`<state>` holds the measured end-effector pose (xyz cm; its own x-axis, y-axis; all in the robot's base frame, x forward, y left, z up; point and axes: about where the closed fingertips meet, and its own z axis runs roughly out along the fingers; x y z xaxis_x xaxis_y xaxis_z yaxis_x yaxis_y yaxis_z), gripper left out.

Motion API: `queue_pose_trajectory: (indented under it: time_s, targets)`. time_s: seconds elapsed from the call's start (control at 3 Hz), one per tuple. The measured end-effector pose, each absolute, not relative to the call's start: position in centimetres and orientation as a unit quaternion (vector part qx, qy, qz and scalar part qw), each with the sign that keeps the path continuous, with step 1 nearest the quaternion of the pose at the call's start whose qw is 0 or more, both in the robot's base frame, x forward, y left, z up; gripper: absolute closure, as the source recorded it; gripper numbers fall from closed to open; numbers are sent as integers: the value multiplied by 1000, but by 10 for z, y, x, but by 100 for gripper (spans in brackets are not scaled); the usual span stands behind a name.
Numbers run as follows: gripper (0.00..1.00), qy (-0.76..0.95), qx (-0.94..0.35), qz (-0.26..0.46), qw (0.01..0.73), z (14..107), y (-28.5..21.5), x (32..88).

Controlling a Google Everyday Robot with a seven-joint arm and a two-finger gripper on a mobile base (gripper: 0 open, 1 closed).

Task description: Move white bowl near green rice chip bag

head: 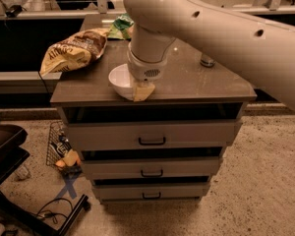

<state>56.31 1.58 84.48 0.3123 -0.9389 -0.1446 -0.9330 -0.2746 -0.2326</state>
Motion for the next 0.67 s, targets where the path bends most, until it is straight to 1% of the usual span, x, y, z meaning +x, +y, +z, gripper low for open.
queue_pose_trajectory:
  time_s: [0.67]
  targets:
    - [100, 597, -787, -106, 118, 910, -32, 600]
